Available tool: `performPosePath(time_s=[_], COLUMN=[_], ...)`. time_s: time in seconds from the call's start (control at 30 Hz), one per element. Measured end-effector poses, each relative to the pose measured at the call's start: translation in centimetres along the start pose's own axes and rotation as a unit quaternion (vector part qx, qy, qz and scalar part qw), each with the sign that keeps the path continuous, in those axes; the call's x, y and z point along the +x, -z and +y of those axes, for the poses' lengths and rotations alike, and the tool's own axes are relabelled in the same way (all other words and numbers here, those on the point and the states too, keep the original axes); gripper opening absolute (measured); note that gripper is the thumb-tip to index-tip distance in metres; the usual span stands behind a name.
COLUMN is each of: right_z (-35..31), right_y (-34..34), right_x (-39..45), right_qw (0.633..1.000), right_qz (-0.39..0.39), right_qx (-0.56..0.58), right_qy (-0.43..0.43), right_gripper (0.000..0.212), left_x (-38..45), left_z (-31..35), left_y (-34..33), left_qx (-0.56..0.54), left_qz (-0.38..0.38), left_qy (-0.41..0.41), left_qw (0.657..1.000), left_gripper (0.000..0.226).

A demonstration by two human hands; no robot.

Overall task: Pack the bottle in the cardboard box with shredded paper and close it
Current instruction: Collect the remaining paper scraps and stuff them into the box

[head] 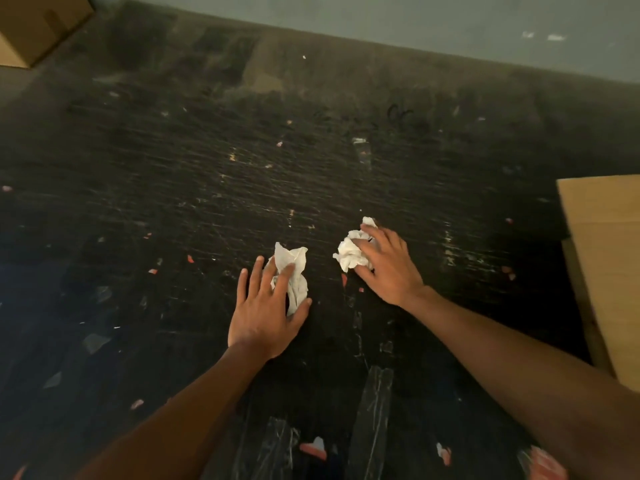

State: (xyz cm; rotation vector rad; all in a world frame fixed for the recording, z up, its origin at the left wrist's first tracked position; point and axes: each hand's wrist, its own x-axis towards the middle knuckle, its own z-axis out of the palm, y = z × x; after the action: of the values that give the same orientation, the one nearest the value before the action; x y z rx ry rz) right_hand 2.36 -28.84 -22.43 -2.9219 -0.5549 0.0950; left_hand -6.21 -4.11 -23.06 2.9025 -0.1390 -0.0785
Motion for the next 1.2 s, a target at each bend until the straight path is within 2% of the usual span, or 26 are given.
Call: performPosePath(time_s=[0.13,0.23,0.37,0.5,0.63,0.77,0.93,1.03,1.13,1.2], right_z=[-3.0,-5.1,-7.8,-9.6,-10.8,-11.5,-11.3,-9.9,-7.9,-6.3], right_y=[-0.1,-0.3,-0.9,-0.1,1.3,2.5,5.6,8.8,12.5,14.9], right_x=[-2.6,-5.2,-9.5,-13.2,-16.2,-19.5,-23.6,-25.9,-28.0,-29.5], right_qw=[0.997,0.998,0.999,0.999,0.996,0.989,0.978,0.972,0.964,0.959], right_qz=[0.041,0.033,0.024,-0.039,-0.067,-0.08,-0.046,-0.002,0.022,0.046], right_qx=[-0.003,-0.028,-0.031,0.008,0.017,0.06,0.101,0.088,0.076,0.075], right_qy=[-0.065,-0.046,-0.01,-0.018,-0.057,-0.113,-0.179,-0.216,-0.253,-0.268], right_gripper=[0.043,0.037,0.028,0.031,0.032,0.033,0.035,0.033,0.033,0.031], left_x=[-0.7,-1.7,-4.6,-8.4,-11.5,-13.3,-14.4,-14.2,-13.7,-13.4], left_z=[0.2,0.5,0.4,0.1,-0.6,-0.6,1.1,3.3,6.3,8.5], left_y=[0.3,0.7,1.1,1.9,2.7,4.5,6.9,8.2,9.9,10.9], left_qx=[-0.045,-0.123,-0.184,-0.224,-0.231,-0.224,-0.259,-0.258,-0.234,-0.25], left_qz=[0.009,0.007,-0.025,-0.021,-0.044,-0.037,-0.015,-0.015,-0.005,-0.006], left_qy=[-0.012,-0.01,0.008,0.003,0.01,0.012,-0.003,-0.026,-0.061,-0.087], left_qw=[0.999,0.992,0.982,0.974,0.972,0.974,0.966,0.966,0.97,0.964], left_gripper=[0.06,0.048,0.047,0.05,0.052,0.039,0.01,0.016,0.006,0.01])
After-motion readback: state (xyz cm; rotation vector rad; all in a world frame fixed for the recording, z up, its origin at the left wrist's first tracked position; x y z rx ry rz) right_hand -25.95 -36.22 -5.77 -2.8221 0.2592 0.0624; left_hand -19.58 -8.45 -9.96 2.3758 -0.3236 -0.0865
